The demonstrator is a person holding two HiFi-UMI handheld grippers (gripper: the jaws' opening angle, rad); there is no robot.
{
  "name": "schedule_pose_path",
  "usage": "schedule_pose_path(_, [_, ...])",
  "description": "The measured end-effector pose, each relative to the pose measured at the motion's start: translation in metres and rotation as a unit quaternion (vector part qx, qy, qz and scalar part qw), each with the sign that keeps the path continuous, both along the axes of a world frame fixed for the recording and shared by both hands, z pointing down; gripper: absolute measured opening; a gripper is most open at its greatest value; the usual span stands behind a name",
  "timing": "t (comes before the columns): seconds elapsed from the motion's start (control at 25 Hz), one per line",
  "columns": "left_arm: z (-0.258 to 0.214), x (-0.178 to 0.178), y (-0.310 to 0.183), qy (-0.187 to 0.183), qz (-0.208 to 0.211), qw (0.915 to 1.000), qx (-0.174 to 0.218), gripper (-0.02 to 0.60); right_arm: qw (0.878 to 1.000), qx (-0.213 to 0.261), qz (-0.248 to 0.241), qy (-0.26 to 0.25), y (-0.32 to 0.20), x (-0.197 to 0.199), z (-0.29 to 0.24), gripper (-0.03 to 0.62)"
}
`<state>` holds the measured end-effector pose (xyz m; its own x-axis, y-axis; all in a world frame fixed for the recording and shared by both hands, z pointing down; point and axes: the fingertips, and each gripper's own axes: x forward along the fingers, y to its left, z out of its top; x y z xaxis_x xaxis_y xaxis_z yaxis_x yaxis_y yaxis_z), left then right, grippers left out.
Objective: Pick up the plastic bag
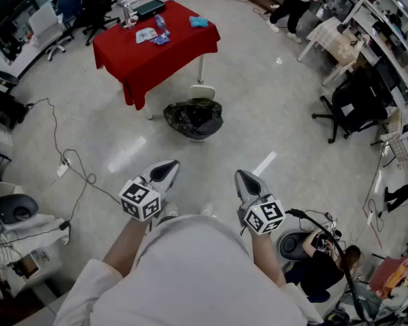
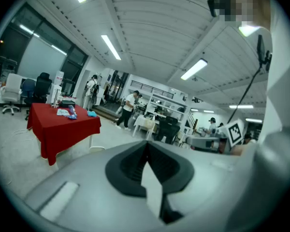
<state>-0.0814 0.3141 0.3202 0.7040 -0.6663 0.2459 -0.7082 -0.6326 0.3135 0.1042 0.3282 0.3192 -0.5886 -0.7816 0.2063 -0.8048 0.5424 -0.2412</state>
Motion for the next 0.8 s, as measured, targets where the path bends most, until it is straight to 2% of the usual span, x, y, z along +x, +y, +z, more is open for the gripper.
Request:
schedule_pose_path(0.4, [0.006, 0.014, 0.0, -0.005, 0.003, 1.0, -0.007, 0.003, 1.0, -0.002, -0.009, -0.003, -0.002, 0.008, 0.004, 0.0])
schedule_pose_path(0.8, [0.016, 0.041, -0.001, -0.023, -0.001, 0.9997, -0.007, 0.003, 0.999, -0.001, -0.041, 0.014, -0.007, 0.025, 0.012, 0.002])
